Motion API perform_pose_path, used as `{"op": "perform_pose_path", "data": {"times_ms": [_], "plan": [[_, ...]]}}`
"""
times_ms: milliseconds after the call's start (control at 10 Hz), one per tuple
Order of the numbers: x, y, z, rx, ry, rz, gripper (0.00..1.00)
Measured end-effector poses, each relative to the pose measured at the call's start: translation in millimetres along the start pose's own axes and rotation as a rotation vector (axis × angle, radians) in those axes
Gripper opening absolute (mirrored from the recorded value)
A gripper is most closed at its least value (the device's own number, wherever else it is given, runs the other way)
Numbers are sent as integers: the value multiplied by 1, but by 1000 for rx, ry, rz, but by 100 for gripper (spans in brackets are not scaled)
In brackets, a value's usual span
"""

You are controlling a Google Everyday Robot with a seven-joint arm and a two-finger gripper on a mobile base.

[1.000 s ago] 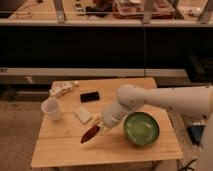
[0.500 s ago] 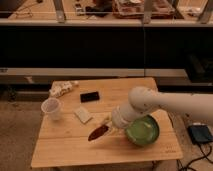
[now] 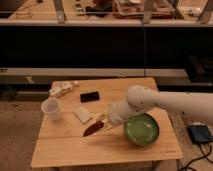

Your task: Place the pepper on the white sponge

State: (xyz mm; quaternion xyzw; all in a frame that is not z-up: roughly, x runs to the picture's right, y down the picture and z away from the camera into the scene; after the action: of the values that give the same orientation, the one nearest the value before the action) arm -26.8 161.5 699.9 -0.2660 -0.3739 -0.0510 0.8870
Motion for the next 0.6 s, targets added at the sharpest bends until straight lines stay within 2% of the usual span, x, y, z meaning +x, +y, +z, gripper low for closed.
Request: {"op": "perform_pose_path", "data": {"times_ms": [400,600], "plan": [[11,-49,-3,27,30,0,25],[13,-79,1,41,16,6,25]]}}
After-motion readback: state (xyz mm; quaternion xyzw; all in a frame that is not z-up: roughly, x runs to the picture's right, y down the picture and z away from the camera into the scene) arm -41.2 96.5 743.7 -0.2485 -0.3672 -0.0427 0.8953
